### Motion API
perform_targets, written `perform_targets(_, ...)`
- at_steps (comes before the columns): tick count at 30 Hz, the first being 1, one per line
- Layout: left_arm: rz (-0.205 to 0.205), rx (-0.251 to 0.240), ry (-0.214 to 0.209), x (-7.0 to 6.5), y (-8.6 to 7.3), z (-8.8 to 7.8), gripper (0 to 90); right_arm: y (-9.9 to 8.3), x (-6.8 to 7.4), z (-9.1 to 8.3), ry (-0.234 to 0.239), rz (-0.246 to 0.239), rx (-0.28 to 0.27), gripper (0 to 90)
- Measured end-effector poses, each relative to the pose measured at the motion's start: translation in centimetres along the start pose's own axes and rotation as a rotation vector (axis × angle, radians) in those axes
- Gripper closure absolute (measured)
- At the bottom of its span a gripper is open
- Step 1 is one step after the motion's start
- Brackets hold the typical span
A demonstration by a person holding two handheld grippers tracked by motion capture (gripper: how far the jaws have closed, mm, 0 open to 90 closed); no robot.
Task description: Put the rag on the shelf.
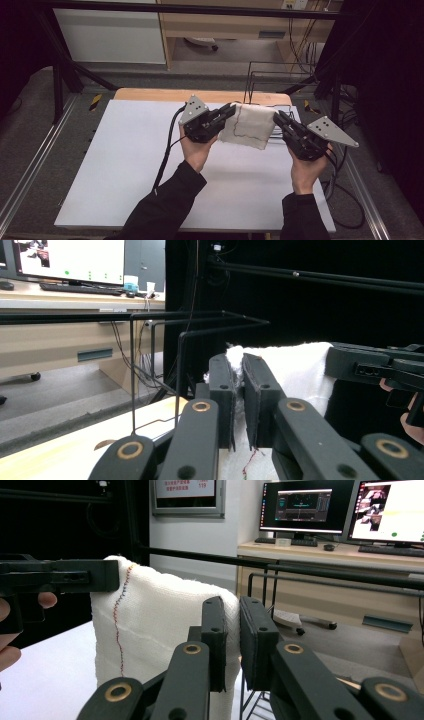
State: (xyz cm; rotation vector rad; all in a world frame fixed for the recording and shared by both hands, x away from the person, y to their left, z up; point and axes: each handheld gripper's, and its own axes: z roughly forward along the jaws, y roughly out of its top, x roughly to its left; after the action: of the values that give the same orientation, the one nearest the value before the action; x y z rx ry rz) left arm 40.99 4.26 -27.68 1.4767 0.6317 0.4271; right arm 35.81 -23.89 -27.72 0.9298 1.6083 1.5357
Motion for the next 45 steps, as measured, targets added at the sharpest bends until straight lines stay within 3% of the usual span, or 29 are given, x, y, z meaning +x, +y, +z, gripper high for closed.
perform_targets(21, 0.014, -0.055, 0.004, -0.1, 3.3, 2.1, 83.4, 4.0, -1.5, 0.6, -0.050, -0.018, -0.057, 82.2)
perform_targets(45, 0.018, -0.096, 0.010, -0.2, 6.6, 5.2, 83.6, 7.2, -3.7, 1.3, -0.094, -0.034, -0.074, 83.0)
